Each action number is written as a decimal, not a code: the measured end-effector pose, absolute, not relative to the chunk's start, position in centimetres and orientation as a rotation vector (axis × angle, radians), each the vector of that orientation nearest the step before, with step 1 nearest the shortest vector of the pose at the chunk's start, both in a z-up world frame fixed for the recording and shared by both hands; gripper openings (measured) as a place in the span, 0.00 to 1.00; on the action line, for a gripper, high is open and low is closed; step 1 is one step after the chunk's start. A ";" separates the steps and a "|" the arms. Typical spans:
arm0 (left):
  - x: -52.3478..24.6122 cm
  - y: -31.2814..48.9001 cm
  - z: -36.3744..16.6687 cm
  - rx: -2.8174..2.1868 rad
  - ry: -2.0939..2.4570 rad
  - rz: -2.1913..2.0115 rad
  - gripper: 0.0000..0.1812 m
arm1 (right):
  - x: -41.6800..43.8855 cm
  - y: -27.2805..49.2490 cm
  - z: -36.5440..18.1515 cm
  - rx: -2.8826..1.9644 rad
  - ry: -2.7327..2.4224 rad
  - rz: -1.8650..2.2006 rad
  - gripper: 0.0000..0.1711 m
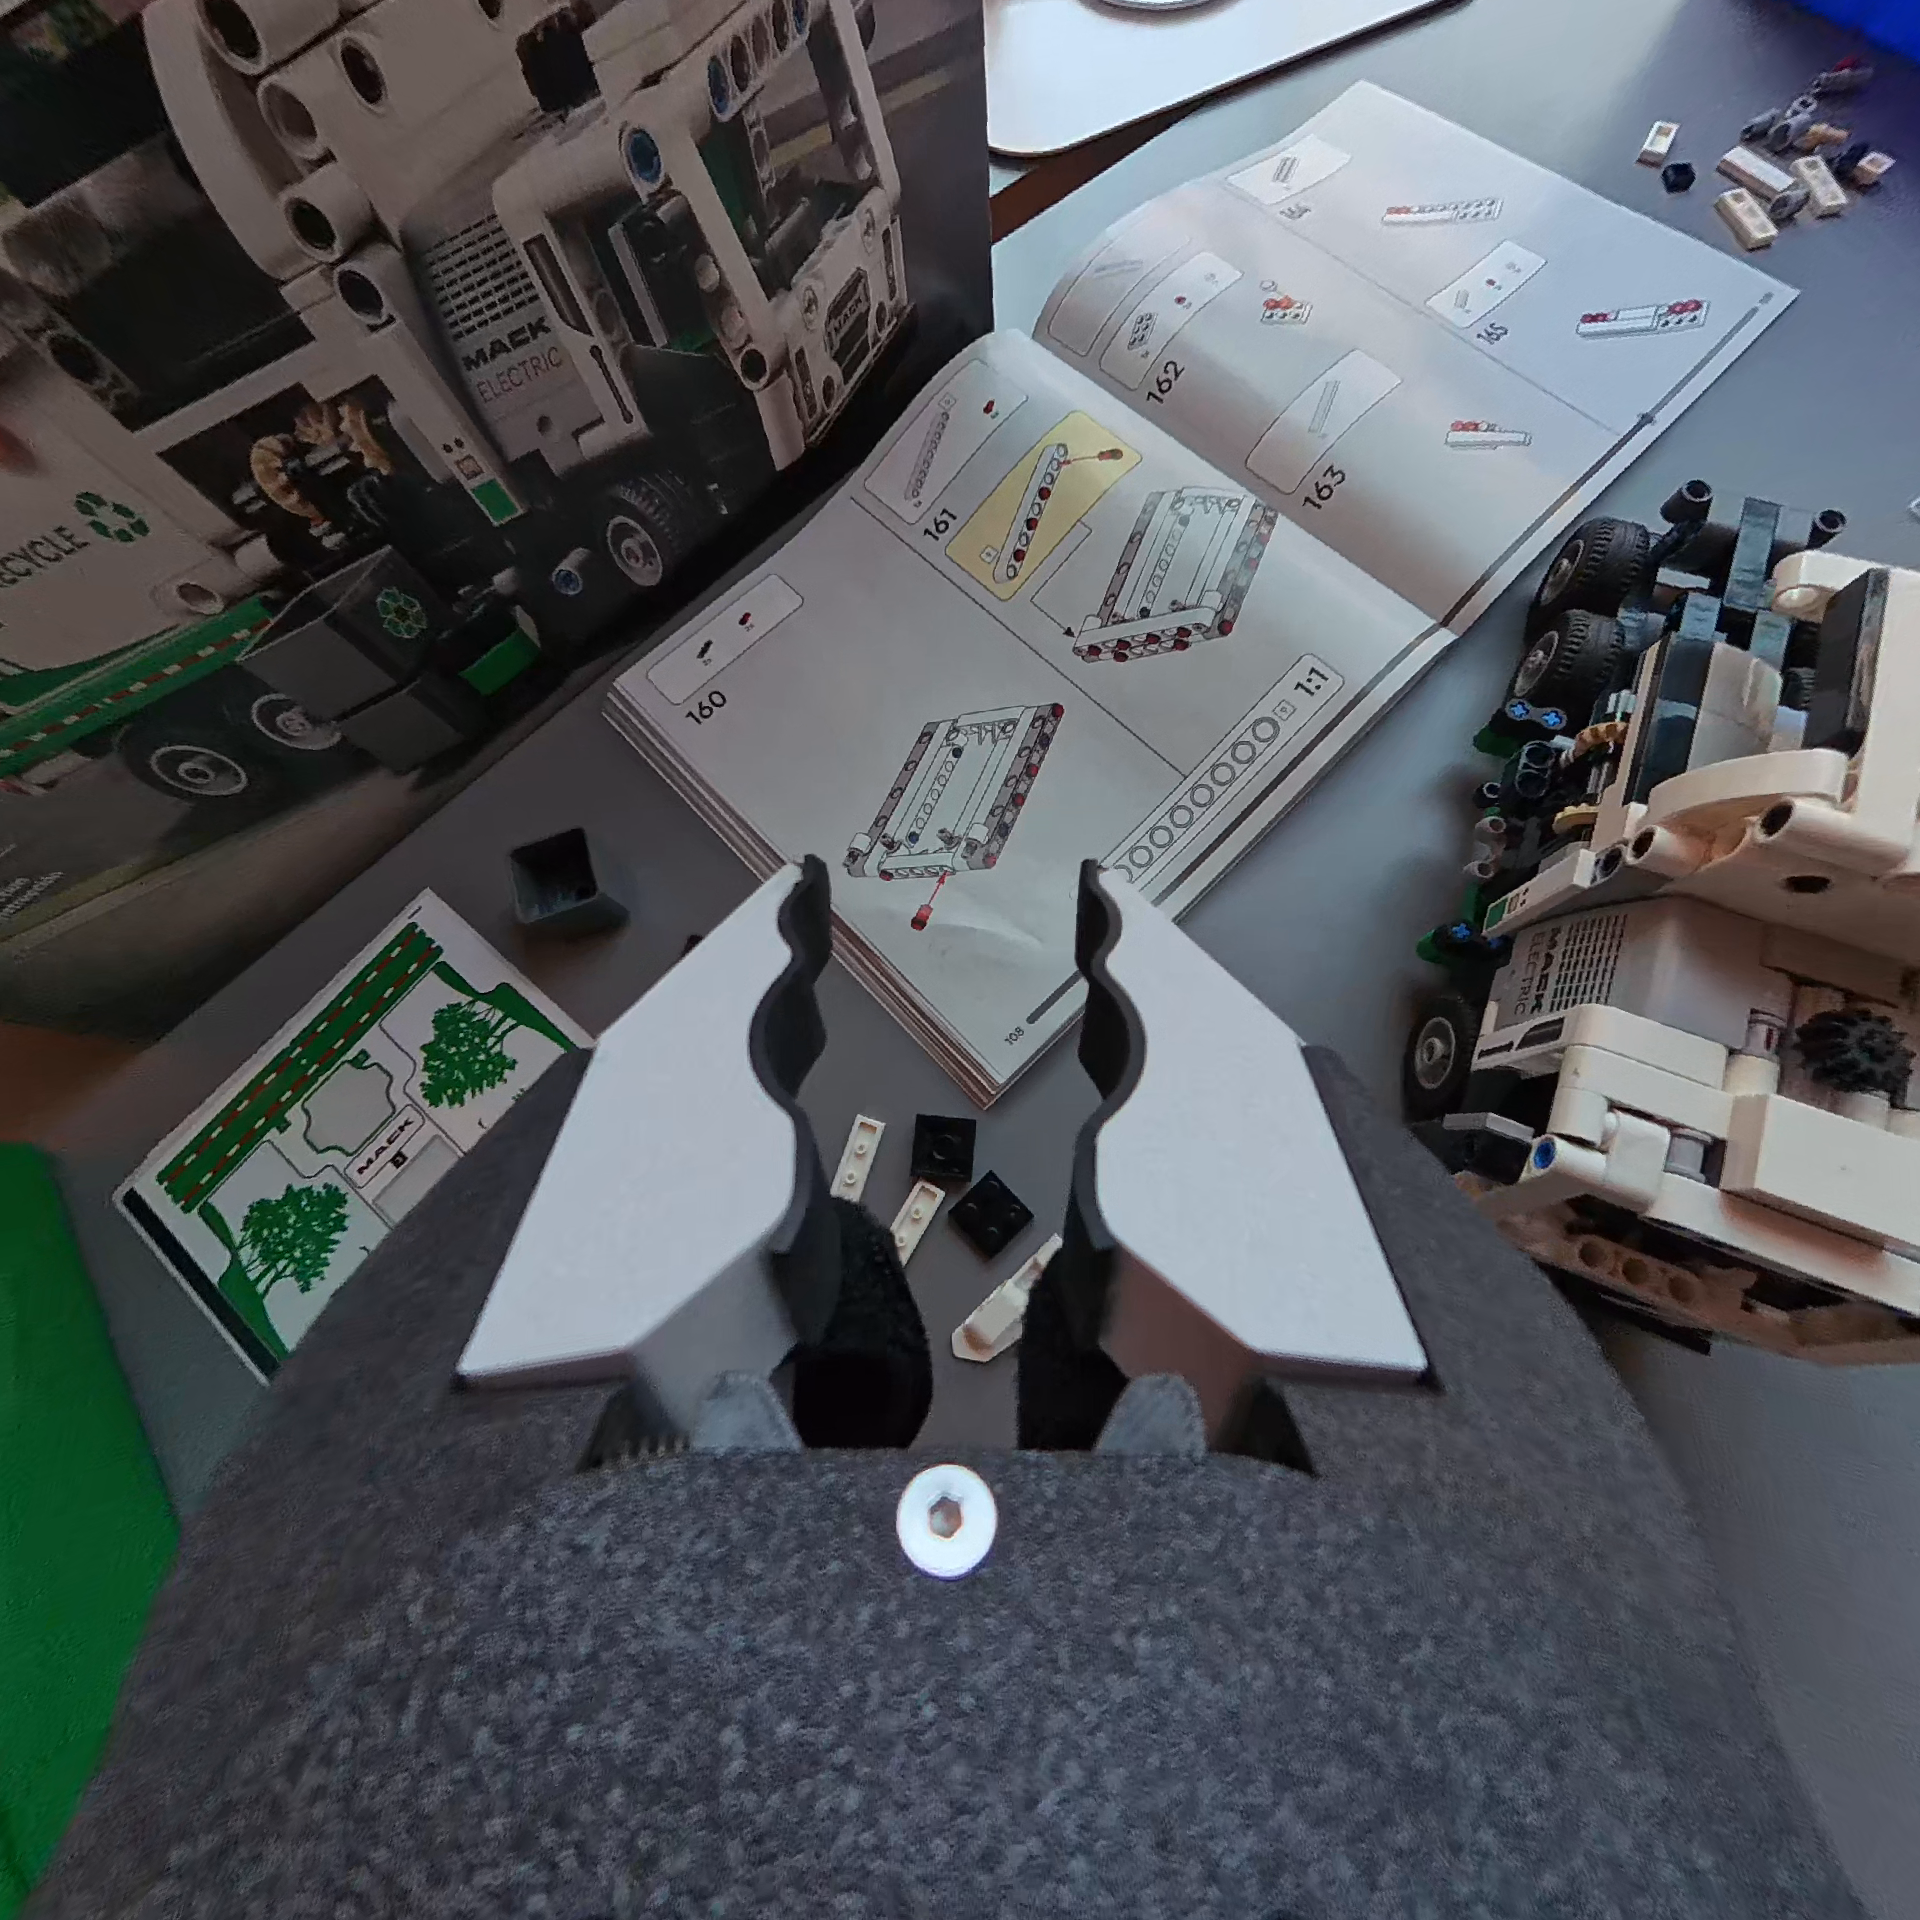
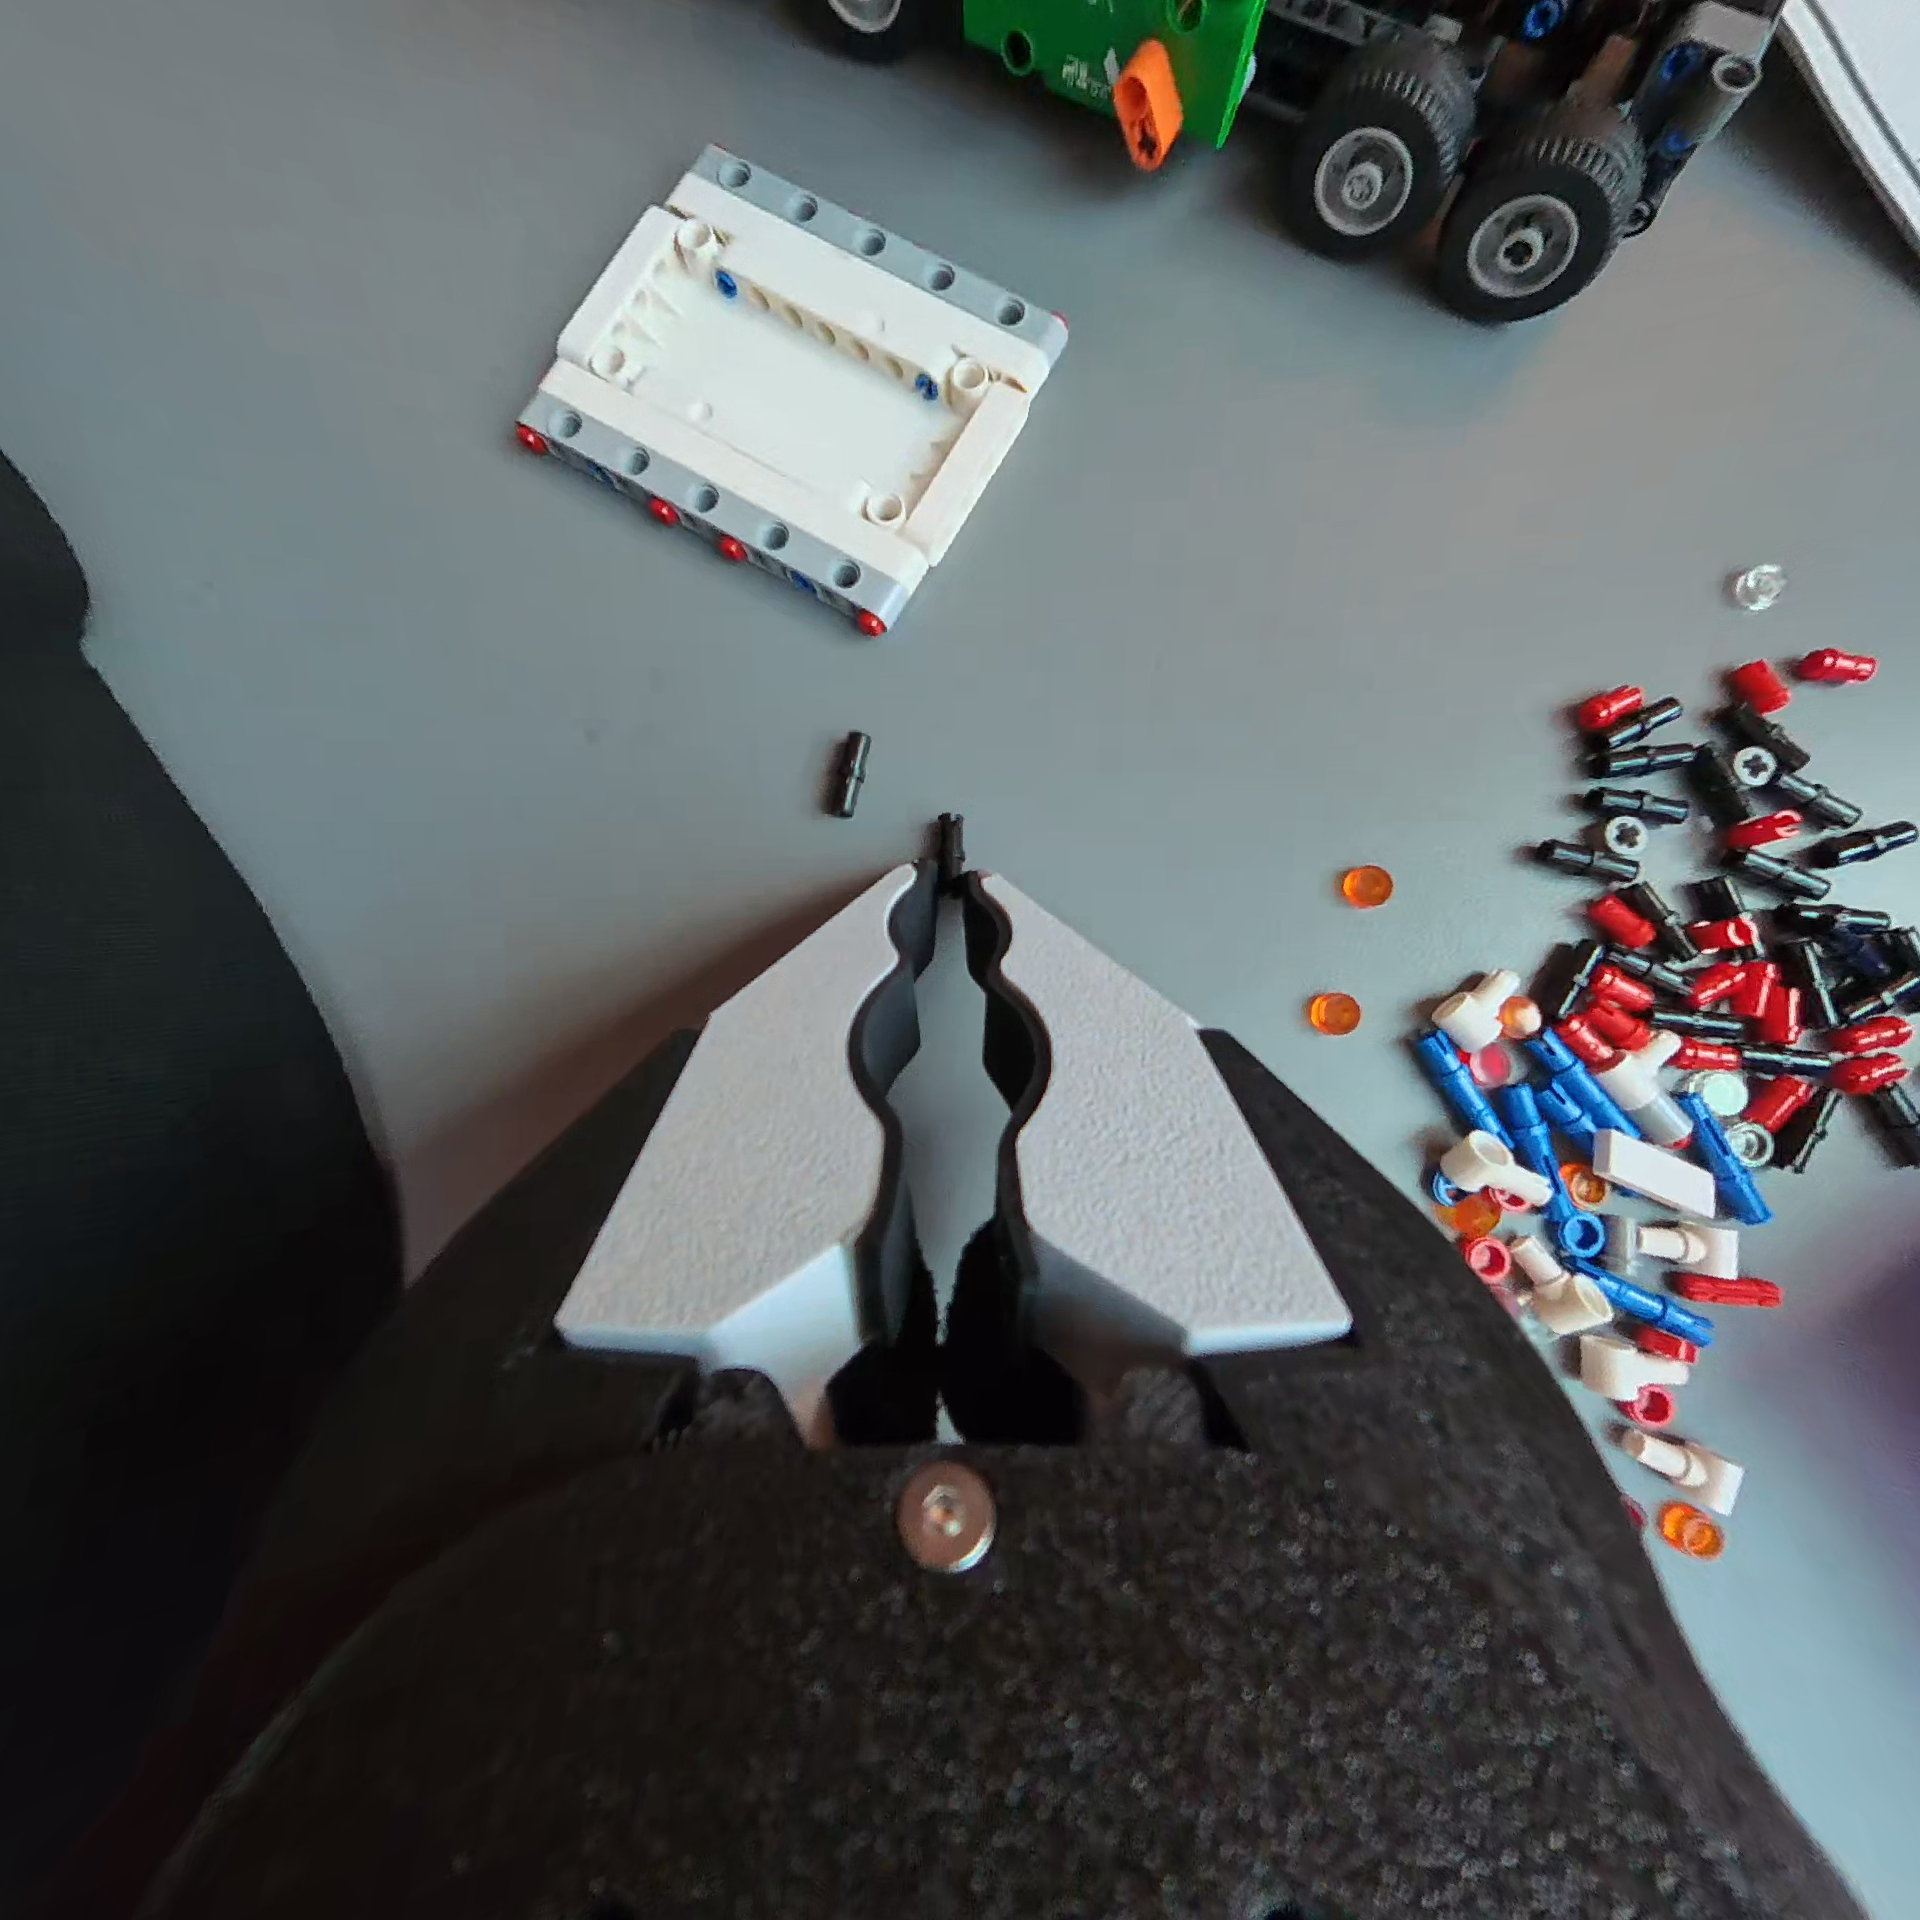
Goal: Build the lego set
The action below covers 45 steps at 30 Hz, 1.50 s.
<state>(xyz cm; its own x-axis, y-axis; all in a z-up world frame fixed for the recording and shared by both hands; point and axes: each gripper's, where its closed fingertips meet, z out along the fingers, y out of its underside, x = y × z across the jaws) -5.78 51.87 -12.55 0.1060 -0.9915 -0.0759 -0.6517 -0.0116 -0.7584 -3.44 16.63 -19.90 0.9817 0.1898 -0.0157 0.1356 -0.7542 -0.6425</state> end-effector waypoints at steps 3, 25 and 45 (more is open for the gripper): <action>-5.9 51.8 -12.3 -1.730 1.610 -0.669 0.25 | -3.4 16.9 -19.9 -2.434 -0.227 0.086 0.02; -6.2 51.3 -13.5 -1.720 1.660 -0.647 0.25 | 8.1 20.9 -14.9 -2.247 0.155 -0.131 0.07; -6.2 50.6 -12.9 -1.698 1.653 -0.688 0.25 | 12.3 23.5 -18.8 -2.388 0.344 -0.167 0.08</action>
